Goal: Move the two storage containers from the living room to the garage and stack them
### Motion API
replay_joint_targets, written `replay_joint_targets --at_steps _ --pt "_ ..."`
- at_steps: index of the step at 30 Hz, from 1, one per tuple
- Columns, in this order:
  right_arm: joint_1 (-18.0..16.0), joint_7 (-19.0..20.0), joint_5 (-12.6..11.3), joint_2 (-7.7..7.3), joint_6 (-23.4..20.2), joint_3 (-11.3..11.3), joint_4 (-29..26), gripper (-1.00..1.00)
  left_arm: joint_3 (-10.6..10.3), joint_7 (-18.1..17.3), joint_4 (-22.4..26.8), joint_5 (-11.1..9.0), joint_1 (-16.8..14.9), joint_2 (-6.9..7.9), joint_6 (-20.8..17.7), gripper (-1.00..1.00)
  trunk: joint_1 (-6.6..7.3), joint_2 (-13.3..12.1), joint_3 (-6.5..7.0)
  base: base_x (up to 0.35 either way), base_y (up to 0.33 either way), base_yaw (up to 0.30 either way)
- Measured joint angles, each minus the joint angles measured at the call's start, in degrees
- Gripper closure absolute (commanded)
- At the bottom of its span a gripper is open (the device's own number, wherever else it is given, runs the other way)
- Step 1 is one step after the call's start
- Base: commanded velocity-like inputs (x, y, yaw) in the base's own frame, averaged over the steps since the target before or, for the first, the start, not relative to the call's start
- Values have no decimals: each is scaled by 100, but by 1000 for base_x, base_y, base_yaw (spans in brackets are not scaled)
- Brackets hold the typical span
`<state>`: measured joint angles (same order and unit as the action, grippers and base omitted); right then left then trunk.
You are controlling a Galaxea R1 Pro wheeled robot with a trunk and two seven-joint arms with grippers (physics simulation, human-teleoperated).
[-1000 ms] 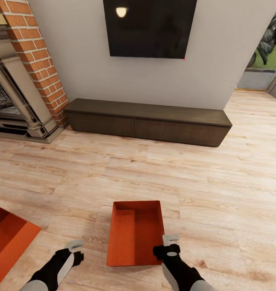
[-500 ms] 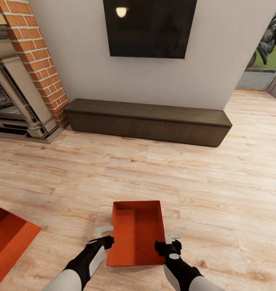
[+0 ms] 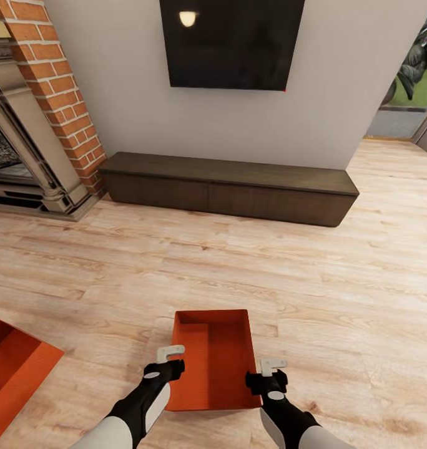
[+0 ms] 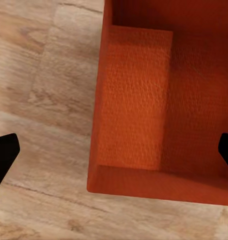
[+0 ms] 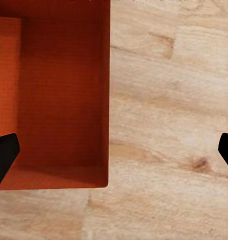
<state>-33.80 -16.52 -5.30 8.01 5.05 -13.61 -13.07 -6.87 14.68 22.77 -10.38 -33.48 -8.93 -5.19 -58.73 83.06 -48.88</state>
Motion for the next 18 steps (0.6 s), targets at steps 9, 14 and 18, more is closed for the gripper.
replay_joint_targets --at_steps 9,14,18 --pt "0 -17 74 -3 9 -24 0 -100 -160 -122 -24 115 0 20 -39 -100 0 0 0 0 0 0" --pt "0 -17 69 -2 0 -28 0 -100 -170 -186 -26 132 0 72 -47 -100 0 0 0 0 0 0" --pt "0 -17 26 -1 -7 -19 0 -100 -189 -136 7 145 0 85 -42 -100 0 0 0 0 0 0"
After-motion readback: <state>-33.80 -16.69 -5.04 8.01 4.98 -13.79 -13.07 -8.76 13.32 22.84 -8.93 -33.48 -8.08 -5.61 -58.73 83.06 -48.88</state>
